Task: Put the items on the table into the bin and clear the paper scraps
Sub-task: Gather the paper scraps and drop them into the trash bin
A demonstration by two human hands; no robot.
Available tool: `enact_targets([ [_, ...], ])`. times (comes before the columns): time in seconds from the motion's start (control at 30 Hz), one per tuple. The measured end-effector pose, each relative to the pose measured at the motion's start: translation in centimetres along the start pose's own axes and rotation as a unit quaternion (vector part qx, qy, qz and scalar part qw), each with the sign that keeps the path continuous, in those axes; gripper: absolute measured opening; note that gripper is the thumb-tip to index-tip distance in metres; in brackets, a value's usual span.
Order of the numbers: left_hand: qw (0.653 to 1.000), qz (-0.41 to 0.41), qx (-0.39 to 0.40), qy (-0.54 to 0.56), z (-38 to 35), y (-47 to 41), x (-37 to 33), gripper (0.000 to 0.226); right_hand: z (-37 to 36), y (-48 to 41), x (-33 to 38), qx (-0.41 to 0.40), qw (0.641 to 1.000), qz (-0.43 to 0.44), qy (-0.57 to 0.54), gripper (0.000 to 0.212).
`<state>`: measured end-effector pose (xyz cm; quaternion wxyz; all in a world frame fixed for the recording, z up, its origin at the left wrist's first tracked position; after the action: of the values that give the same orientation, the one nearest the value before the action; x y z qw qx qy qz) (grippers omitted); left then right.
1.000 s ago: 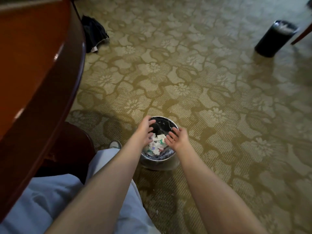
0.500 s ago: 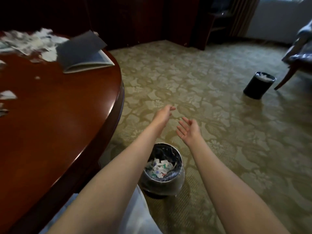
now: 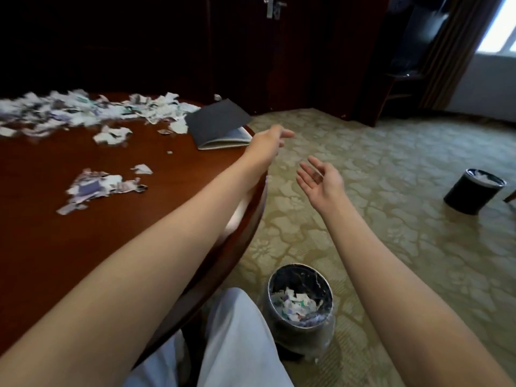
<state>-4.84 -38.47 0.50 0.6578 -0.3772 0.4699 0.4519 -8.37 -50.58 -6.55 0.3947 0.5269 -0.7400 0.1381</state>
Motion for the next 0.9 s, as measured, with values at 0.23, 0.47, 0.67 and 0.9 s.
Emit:
enact_targets([
  [0.23,0.988,0.013,-0.096,-0.121,11.6,2.4,1.9,0.041,-7.8,1.8,-3.2,0.079,0.996,-0.01,0.049,0.039],
  [0.47,0.94,0.025,-0.155,-0.302,21.1,5.5,4.6,0.044,-14.5,3.3,-8.9,0.184,0.929,-0.017,0.319,0.037],
  [0.67,0.932,0.079,-0.146,-0.322,27.1,8.3,8.0,0.046,-19.2,5.7,-13.1,0.319,0.769,0.053,0.551,0.046],
  [0.9,0.88,0.108,0.018,-0.463,27.1,10.9,11.6,0.106,-21.4,7.0,-18.2,0.437,0.536,0.096,0.716,0.1],
])
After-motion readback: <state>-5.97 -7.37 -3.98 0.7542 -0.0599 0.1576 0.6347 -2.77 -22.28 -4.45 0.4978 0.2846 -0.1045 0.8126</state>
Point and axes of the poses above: each hand's wrist, its own y-axis away from the middle knuckle, its own z-axis out of the back of the hand, x = y × z, the point moved 8 cm from there along -y, towards the middle knuckle, and after that the axes turned 7 degrees about -y, right-handed, at the moved point
